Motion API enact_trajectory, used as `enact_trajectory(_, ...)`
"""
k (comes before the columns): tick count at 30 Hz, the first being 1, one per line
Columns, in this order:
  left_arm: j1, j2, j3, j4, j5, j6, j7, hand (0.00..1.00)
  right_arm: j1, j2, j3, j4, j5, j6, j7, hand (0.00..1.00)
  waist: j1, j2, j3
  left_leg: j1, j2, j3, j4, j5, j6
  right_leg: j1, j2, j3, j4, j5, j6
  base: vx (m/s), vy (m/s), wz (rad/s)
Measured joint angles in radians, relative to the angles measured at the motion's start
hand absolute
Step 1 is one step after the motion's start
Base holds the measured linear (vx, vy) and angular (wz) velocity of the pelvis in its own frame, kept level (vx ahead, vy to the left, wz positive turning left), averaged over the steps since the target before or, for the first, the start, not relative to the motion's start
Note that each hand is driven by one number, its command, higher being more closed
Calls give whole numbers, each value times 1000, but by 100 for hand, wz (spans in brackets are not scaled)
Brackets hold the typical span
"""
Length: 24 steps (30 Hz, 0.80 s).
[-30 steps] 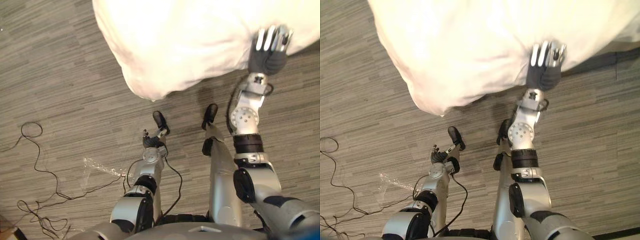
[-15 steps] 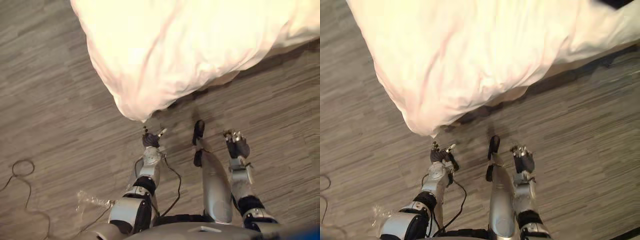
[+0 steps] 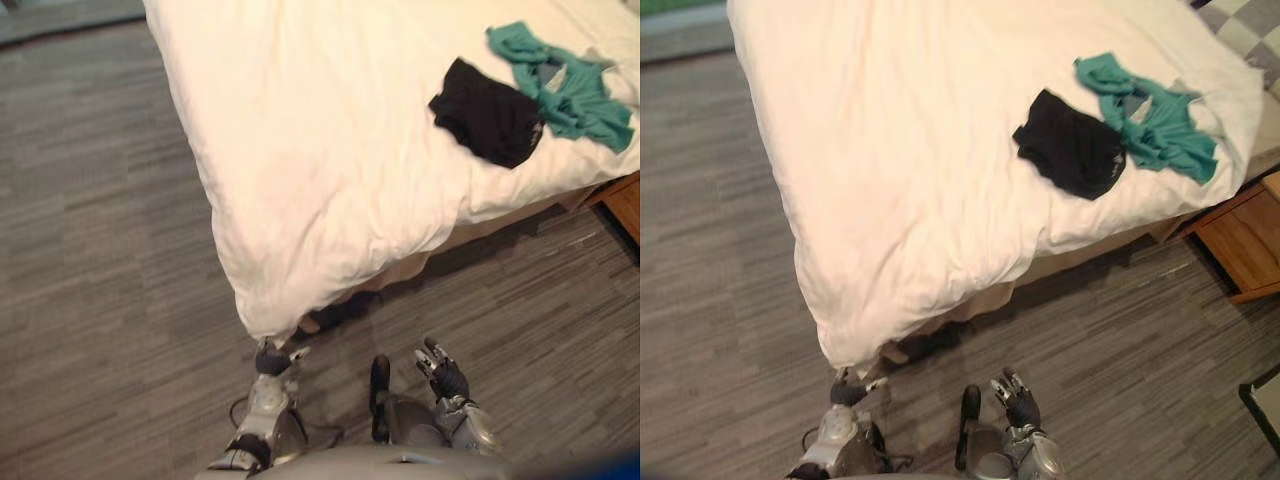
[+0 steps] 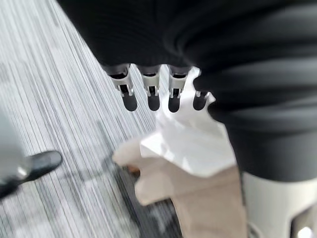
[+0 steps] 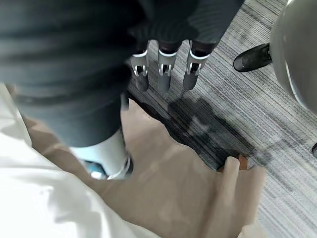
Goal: Tidy the bed and pick cloth on bed and put in laundry
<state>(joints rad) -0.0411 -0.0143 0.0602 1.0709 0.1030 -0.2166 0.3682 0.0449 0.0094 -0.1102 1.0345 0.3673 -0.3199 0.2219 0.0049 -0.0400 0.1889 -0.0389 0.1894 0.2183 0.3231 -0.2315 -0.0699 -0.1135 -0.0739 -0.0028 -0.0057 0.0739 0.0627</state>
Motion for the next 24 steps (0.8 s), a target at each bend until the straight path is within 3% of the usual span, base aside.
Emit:
enact_trajectory(2,25,-12,-6,33,8,-13,-18,0,4,-33,-4,17,2,1,-16,0,2,47,-25,81,9,-1,-56,-79,-39,24,40,58,-42,28,9,-58,168,-117)
enact_trajectory(4,36,-5,-8,44,8,-12,-43,0,57,-36,-37,0,24,1,-19,0,-6,30,-43,136,-14,63,-57,-90,-28,70,20,101,-89,67,23,-72,165,-71)
enact_trajectory(7,55,15,-5,40,7,-6,-60,0,134,-13,-52,-18,65,0,-6,0,-13,3,-70,178,-14,126,-78,-91,-26,69,15,116,-90,65,12,2,40,-46)
enact_trajectory(8,57,17,-3,40,7,-4,-62,0,149,-13,-53,-22,66,0,-4,0,-12,2,-72,190,-9,146,-87,-90,-27,69,14,89,-90,55,-4,38,3,-68)
enact_trajectory(9,62,17,6,39,6,-3,-64,0,161,-13,-60,-31,69,-1,-1,0,-12,11,-77,210,3,181,-103,-84,-31,66,8,0,-80,32,-44,92,5,-101)
enact_trajectory(10,73,14,29,36,5,4,-65,0,161,-18,-75,-43,72,-5,2,0,-14,40,-85,239,34,245,-121,-76,-40,26,2,-158,26,2,-85,133,6,-112)
enact_trajectory(12,102,26,40,37,4,17,-65,0,167,-23,-77,-45,71,-24,1,0,-15,51,-83,291,43,303,-128,-68,-55,15,0,-291,165,-31,-85,203,-7,-130)
enact_trajectory(13,106,29,53,42,-3,20,-65,0,170,-21,-77,-37,72,-40,1,0,-17,51,-80,309,39,314,-103,-55,-41,7,1,-319,197,-35,-78,170,-45,-125)
enact_trajectory(14,106,36,55,53,-1,30,-69,0,170,-16,-79,-33,71,-53,1,0,-21,30,-84,302,30,295,-60,-28,-3,7,-11,-312,211,-35,-78,79,-88,-90)
enact_trajectory(15,103,45,47,62,1,35,-74,0,171,-12,-79,-25,72,-61,2,0,-24,11,-74,297,11,268,-68,-45,2,7,-32,-305,220,-31,-73,-12,-89,-57)
enact_trajectory(16,95,57,17,63,2,36,-81,0,164,-26,-84,-11,73,-71,3,0,-29,21,-63,298,-56,186,-176,-38,6,8,-27,-287,229,-20,-60,-89,-25,-60)
enact_trajectory(17,90,50,5,59,3,34,-82,0,158,-35,-102,-3,79,-76,7,0,-33,38,-48,289,-78,189,-210,-18,31,5,-15,-275,233,-13,-54,-128,34,-73)
enact_trajectory(18,87,51,-2,60,5,37,-82,0,152,-30,-117,13,81,-77,8,0,-31,33,-50,305,-76,201,-224,-7,24,-1,-13,-272,235,-18,-53,-87,32,-54)
enact_trajectory(19,88,56,-4,61,5,38,-82,0,146,-33,-119,12,80,-77,8,0,-36,45,-45,306,-70,219,-228,-8,23,-5,-20,-282,253,-44,-63,-70,-60,-26)
enact_trajectory(20,89,71,-4,57,3,36,-82,0,143,-18,-120,20,79,-72,9,0,-51,8,-26,313,-83,221,-219,-12,16,-16,-62,-311,348,-134,-75,-72,-112,-11)
enact_trajectory(21,84,83,-3,49,3,36,-81,0,164,-7,-120,30,80,-66,11,0,-49,-20,-18,327,-100,227,-213,-18,6,-10,-63,-320,350,-153,-84,-113,-100,-31)
enact_trajectory(23,80,90,0,55,3,36,-80,0,176,-6,-116,37,79,-64,10,0,-44,-28,-16,336,-84,247,-218,-14,1,24,-9,-302,247,-91,-83,-116,-32,-56)
enact_trajectory(24,82,91,-1,54,3,36,-79,0,160,-12,-119,38,79,-62,10,0,-41,-8,-14,333,-66,287,-233,-3,2,47,12,-308,156,-80,-61,-127,-35,-58)
